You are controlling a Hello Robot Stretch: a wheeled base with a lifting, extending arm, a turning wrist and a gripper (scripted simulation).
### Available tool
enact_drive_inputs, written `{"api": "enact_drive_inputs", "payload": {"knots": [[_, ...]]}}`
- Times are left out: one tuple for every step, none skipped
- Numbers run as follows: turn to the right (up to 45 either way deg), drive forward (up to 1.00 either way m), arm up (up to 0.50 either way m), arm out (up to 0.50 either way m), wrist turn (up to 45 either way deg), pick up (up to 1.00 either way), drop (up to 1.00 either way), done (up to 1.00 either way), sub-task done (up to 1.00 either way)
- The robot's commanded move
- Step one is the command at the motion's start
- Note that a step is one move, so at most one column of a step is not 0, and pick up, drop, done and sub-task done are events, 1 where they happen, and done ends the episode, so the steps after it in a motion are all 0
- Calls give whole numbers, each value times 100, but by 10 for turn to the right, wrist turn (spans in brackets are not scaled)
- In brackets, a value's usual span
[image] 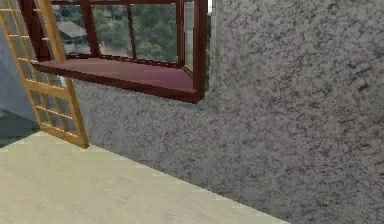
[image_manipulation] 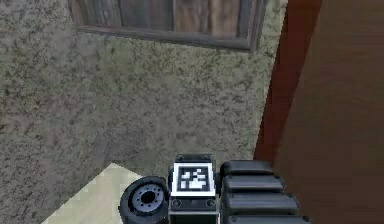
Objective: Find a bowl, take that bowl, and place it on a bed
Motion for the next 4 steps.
{"api": "enact_drive_inputs", "payload": {"knots": [[-30, 0, 0, 0, 0, 0, 0, 0, 0], [0, 35, 0, 0, 0, 0, 0, 0, 0], [-450, 0, 0, 0, 0, 0, 0, 0, 0], [-60, 0, 0, 0, 0, 0, 0, 0, 0]]}}
